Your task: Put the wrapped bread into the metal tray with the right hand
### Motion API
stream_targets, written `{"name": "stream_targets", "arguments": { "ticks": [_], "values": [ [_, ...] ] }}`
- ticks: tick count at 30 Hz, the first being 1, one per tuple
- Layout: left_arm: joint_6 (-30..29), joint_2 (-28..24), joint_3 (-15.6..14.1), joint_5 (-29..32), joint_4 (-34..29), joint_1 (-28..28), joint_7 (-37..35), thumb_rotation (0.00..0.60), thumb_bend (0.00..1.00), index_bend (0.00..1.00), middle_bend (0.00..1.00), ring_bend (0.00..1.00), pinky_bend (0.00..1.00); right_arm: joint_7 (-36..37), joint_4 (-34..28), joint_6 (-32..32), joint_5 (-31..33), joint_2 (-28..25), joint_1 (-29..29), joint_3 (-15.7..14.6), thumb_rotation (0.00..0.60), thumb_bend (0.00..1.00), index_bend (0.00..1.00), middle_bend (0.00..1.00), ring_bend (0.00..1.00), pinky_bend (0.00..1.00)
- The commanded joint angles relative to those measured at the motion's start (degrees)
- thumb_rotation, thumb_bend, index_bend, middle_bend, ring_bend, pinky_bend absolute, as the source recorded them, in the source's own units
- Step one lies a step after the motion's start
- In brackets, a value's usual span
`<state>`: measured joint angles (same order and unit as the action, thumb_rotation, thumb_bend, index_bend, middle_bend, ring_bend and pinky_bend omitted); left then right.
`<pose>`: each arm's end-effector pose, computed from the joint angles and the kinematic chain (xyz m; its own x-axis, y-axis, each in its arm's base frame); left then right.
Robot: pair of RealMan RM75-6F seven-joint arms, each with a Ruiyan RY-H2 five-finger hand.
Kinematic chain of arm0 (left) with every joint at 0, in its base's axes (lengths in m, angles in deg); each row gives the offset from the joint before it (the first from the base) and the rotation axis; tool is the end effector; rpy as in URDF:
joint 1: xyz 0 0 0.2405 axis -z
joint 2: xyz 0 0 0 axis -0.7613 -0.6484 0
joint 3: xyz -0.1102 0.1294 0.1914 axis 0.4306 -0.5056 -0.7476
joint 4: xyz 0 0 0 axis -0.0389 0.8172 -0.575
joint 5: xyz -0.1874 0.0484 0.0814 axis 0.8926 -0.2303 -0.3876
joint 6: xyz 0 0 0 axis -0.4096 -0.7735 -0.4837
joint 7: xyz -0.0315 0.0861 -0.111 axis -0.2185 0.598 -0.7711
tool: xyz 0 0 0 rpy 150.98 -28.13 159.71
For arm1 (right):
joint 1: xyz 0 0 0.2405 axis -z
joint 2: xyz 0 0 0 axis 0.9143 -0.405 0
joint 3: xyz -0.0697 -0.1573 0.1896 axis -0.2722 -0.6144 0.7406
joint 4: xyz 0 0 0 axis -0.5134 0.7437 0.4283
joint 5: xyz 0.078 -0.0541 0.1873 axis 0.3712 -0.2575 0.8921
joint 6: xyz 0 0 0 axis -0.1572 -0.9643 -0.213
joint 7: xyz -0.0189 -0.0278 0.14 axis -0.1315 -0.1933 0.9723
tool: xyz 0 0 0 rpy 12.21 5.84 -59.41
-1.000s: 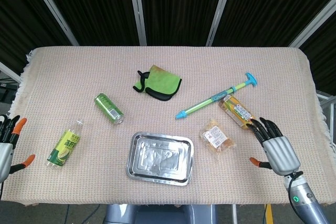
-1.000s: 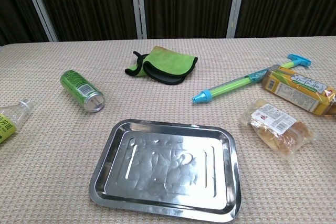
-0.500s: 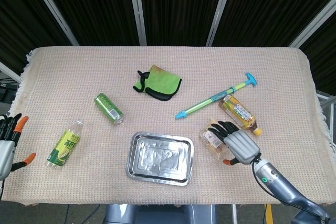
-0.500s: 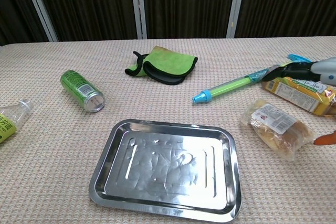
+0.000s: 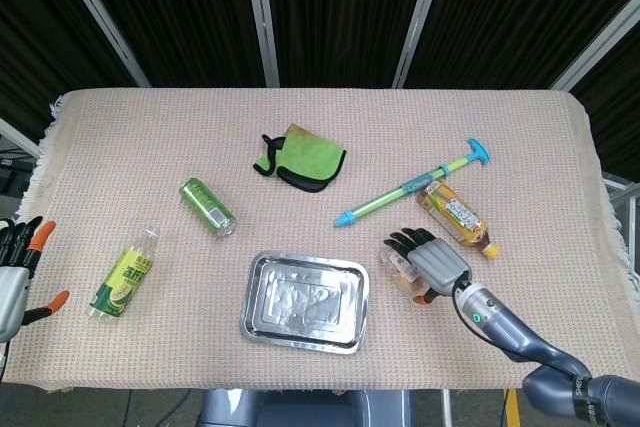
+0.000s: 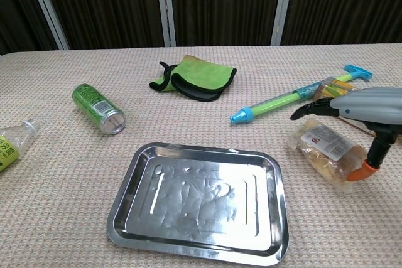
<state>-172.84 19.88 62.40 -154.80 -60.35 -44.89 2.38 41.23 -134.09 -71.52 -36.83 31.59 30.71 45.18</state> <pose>-0.2990 0.1771 0.1639 0.4951 0.0227 0.8685 0.8686 0.0084 -0.4954 -0.2107 -0.3031 0.0221 0.5834 -0.4253 0.6919 -0.7927 -0.4836 0.3712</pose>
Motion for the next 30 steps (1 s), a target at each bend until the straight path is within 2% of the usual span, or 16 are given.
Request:
{"name": "stream_targets", "arguments": {
  "ticks": [1,7,10,12,15,17,20,26,30],
  "values": [
    [0.1,0.2,-0.1,0.2,0.3,0.0,-0.3,0.596,0.18,0.05,0.0,0.0,0.0,-1.3,1.6,2.0,2.0,1.0,-1.5,-0.2,0.6,0.0,0.07,0.05,0.0,0.11],
    [0.2,0.4,-0.1,0.4,0.8,-0.1,-0.6,0.596,0.18,0.05,0.0,0.0,0.0,-3.4,2.7,4.2,4.8,1.7,-3.4,-0.8,0.6,0.0,0.07,0.05,0.0,0.11],
    [0.2,0.4,-0.2,0.4,0.8,-0.1,-0.7,0.596,0.18,0.05,0.0,0.0,0.0,-4.2,3.5,5.2,6.3,2.3,-4.5,-1.0,0.6,0.0,0.1,0.07,0.0,0.14],
    [0.1,0.4,-0.2,0.4,0.9,-0.1,-0.8,0.597,0.18,0.05,0.0,0.0,0.0,-4.6,3.7,5.4,6.6,2.6,-4.9,-1.2,0.6,0.0,0.15,0.11,0.02,0.19],
    [0.1,0.3,-0.2,0.5,0.9,-0.2,-0.8,0.598,0.18,0.05,0.0,0.0,0.0,-5.1,3.7,5.1,6.4,3.0,-5.4,-1.5,0.6,0.01,0.3,0.21,0.11,0.31],
    [0.2,0.3,-0.2,0.6,0.9,-0.2,-0.8,0.597,0.18,0.05,0.0,0.0,0.0,-5.0,3.7,4.2,5.8,3.3,-5.5,-1.6,0.6,0.07,0.41,0.31,0.22,0.41],
    [0.2,0.4,-0.2,0.6,0.9,-0.1,-0.8,0.595,0.18,0.05,0.0,0.0,0.0,-4.6,3.5,4.0,5.5,3.2,-5.8,-1.8,0.6,0.14,0.49,0.38,0.3,0.49],
    [0.4,0.5,-0.4,0.5,1.0,-0.1,-0.6,0.592,0.18,0.05,0.0,0.0,0.0,-3.9,1.5,2.2,4.2,1.7,-5.9,-1.6,0.6,0.16,0.51,0.42,0.34,0.53],
    [0.5,0.6,-0.2,0.6,0.9,0.1,-0.6,0.594,0.18,0.05,0.0,0.0,0.0,-3.1,-1.9,-0.2,2.4,-0.6,-5.9,-0.7,0.6,0.16,0.52,0.42,0.35,0.54]
  ]
}}
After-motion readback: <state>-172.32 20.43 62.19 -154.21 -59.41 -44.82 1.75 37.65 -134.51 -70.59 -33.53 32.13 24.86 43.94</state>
